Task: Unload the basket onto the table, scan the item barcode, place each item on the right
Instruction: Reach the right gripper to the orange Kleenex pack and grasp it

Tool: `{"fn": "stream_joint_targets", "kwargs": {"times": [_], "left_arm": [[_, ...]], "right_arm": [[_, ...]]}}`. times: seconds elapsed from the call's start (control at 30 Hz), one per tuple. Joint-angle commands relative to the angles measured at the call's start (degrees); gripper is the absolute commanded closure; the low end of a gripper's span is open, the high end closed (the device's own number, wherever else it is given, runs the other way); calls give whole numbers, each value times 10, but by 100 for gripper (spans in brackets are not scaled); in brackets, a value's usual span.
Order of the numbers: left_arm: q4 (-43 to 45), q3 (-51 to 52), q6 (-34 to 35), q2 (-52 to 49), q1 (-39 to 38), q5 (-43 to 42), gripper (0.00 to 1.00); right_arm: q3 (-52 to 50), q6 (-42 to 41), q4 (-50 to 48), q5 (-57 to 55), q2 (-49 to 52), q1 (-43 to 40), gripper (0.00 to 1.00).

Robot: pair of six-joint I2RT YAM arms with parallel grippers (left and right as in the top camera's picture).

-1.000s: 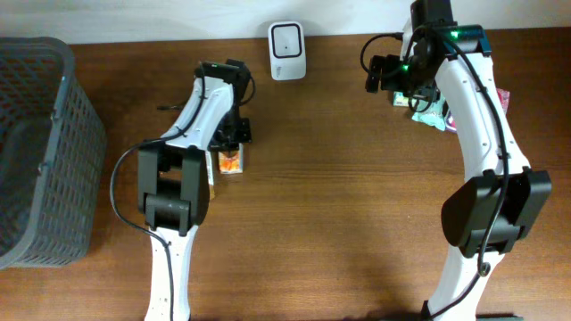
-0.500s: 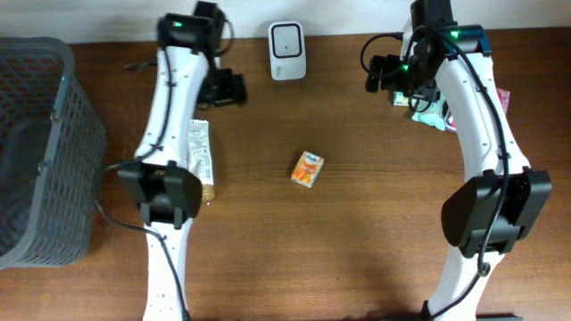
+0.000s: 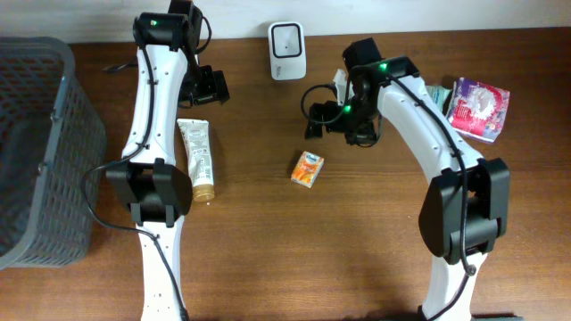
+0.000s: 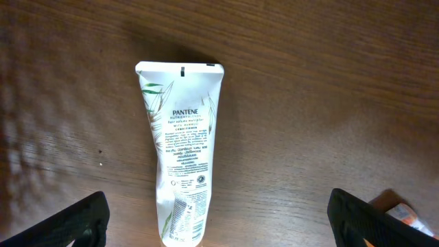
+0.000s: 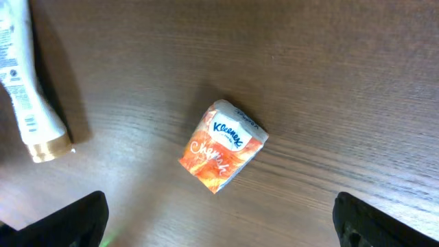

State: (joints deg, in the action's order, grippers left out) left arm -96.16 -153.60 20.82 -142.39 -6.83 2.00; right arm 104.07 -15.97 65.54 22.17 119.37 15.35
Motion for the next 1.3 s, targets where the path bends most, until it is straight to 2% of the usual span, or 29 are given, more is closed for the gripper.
{"fn": "stream_joint_targets", "kwargs": {"times": [0.0,0.1,0.17,0.2,0.27,0.43,0.47,0.53,0.57,0.6,0.63,0.67,0.8,0.93,0.97,1.13,1.27], "left_arm": [[1,-3,2,5,2,8,1],[1,-3,2,5,2,8,1],[1,-3,2,5,2,8,1],[1,-3,2,5,2,8,1],[1,-3,2,5,2,8,1],[1,-3,2,5,2,8,1],[1,-3,2,5,2,8,1],[1,-3,2,5,2,8,1],[1,-3,2,5,2,8,1],[1,-3,2,5,2,8,1],[1,-3,2,5,2,8,1],[1,-3,2,5,2,8,1],[1,-3,2,5,2,8,1],[1,-3,2,5,2,8,1],[1,-3,2,5,2,8,1],[1,-3,2,5,2,8,1],[1,-3,2,5,2,8,1]], "right_arm": [[-46,-134,-7,-83,3,9,1],[-98,-167,-45,-72,3,7,1],[-120,-176,-72,-39,3,7,22],[-143,-176,-102,8,3,8,43],[-188,-235,-130,23,3,8,44],[-257,-242,-227,78,3,9,44],[-258,-242,-238,78,3,14,45],[-263,-242,-254,71,3,24,54],[-274,-242,-268,48,3,35,67],[-280,-242,-270,34,3,38,86],[-280,-238,-266,33,3,38,96],[-280,-228,-266,36,0,38,96],[-240,-73,-261,146,-57,11,96],[-214,242,-264,419,-119,0,96],[-214,269,-267,469,-119,0,96],[-214,275,-313,654,-119,-1,96],[-214,238,-313,667,-119,-1,96]]}}
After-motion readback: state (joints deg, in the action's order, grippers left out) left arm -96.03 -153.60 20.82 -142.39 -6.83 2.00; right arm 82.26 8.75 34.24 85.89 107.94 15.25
